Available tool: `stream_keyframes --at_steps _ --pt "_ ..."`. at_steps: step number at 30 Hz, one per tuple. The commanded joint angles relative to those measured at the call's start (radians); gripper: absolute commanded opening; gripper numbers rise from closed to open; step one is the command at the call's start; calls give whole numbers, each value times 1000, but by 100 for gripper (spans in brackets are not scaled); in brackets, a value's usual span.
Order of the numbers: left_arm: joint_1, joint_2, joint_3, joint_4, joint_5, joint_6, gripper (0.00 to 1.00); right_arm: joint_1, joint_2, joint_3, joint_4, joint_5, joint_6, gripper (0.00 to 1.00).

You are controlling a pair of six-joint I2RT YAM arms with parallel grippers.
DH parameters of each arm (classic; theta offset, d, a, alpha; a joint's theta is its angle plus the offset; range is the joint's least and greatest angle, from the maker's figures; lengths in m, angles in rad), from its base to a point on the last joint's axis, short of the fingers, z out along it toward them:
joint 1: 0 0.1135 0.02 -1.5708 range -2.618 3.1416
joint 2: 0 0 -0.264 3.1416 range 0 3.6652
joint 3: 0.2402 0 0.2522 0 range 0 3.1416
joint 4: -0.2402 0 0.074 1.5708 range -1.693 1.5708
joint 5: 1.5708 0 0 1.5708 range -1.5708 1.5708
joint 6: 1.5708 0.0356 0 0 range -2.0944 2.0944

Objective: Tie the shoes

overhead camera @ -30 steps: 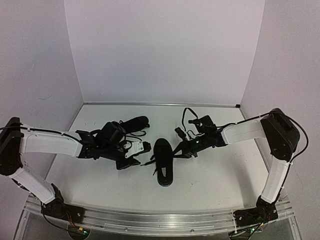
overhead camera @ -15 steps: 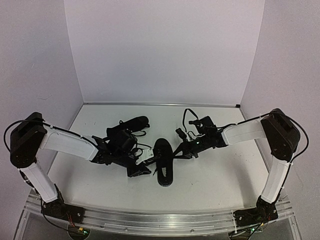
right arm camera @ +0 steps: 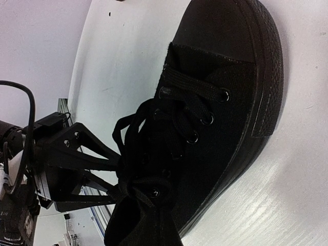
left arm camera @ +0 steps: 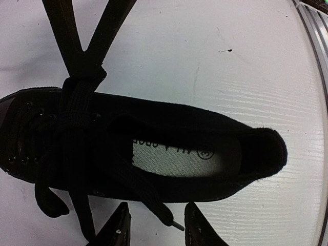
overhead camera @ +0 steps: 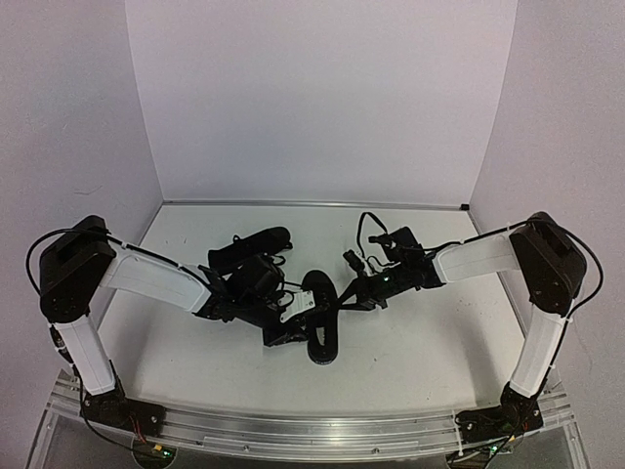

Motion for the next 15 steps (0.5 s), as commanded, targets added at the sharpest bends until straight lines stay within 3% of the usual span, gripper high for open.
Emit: stream_keyframes --at_steps 1,4,15 --pt "-16 -13 47 4 25 10 16 2 -41 -5 11 10 -7 0" --pt "-28 -49 59 -32 24 21 1 2 -38 -2 10 7 -7 0" --pt "-65 -93 169 -135 17 59 0 3 -34 1 10 10 -4 0"
